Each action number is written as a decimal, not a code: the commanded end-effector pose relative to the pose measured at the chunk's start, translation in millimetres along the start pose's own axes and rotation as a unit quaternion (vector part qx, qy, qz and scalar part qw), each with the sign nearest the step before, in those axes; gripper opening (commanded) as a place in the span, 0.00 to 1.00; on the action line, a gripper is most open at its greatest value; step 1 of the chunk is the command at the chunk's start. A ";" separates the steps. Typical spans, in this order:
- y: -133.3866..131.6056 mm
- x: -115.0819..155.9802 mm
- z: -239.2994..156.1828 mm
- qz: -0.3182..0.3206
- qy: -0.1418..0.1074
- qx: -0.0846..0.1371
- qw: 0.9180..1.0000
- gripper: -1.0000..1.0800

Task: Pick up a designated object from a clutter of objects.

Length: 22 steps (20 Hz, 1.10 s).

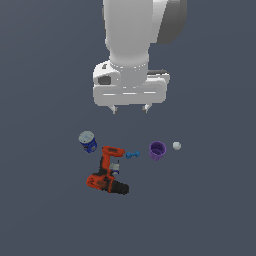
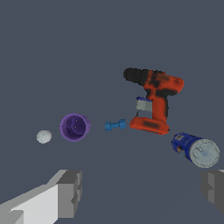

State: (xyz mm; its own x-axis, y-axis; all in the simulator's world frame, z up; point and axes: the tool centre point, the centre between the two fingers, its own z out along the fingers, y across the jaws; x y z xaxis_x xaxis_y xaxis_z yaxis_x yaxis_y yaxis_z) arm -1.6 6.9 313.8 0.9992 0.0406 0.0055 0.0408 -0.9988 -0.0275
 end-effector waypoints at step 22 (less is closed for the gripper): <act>8.2 25.4 22.7 -0.066 0.011 -0.017 0.998 1.00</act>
State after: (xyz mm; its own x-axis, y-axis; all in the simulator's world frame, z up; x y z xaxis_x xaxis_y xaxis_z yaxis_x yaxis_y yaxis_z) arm 19.9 1.8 295.6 0.9886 0.1485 0.0237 0.1485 -0.9889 0.0037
